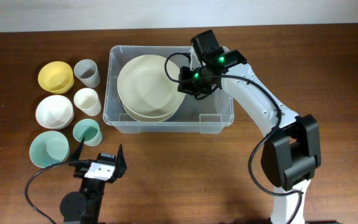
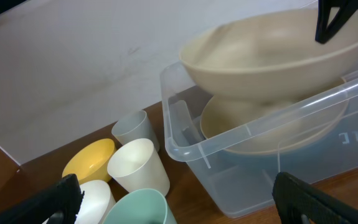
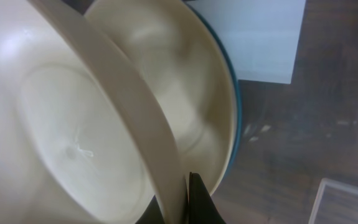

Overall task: Pack container
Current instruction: 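Release the cream bowl onto the stack and raise the right gripper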

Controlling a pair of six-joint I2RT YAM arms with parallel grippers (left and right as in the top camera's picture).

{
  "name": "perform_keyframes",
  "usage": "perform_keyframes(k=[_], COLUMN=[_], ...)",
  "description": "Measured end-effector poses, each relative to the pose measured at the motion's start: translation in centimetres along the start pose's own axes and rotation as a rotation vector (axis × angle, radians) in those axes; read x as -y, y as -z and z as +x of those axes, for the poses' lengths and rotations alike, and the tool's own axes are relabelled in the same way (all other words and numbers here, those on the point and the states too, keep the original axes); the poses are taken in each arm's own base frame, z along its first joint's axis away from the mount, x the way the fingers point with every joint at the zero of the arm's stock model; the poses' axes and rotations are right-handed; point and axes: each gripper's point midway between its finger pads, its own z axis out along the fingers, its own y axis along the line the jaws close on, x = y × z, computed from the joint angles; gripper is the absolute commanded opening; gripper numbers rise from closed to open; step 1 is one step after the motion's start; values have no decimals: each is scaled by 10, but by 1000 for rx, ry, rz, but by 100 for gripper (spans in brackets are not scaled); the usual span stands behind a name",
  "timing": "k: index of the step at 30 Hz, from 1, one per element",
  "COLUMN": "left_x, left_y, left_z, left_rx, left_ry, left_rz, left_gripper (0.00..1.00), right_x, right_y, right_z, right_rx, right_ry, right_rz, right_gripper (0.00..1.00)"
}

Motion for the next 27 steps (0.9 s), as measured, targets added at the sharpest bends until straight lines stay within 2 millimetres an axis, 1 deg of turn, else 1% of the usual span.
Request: perform_keyframes(k=[3, 9, 11, 12, 14, 16, 19, 22, 27], left_x=[0, 0, 0, 0, 0, 0, 0, 0, 0], left_y=[0, 0, 0, 0, 0, 0, 0, 0, 0], left_z=[0, 0, 0, 0, 0, 0, 0, 0, 0], left_rx=[0, 0, 0, 0, 0, 0, 0, 0, 0], left_ry=[0, 0, 0, 0, 0, 0, 0, 0, 0], left_rz=[0, 0, 0, 0, 0, 0, 0, 0, 0], left_gripper=[100, 100, 100, 100, 100, 100, 100, 100, 100], right_x=[4, 15, 17, 18, 17, 17, 17, 17, 16], right_y=[-10, -28, -31, -32, -33, -33, -33, -33, -33], right_z=[-2, 2, 2, 3, 2, 1, 2, 2, 2], right_rx=[-4, -33, -39, -41, -39, -35, -36, -36, -36], right_ry=[-3, -17, -20, -22, -21, -22, -26, -29, -30], right_rz=[6, 23, 26, 27, 25, 27, 26, 26, 26], right_gripper=[4, 6, 10, 14, 28, 34, 39, 42, 42])
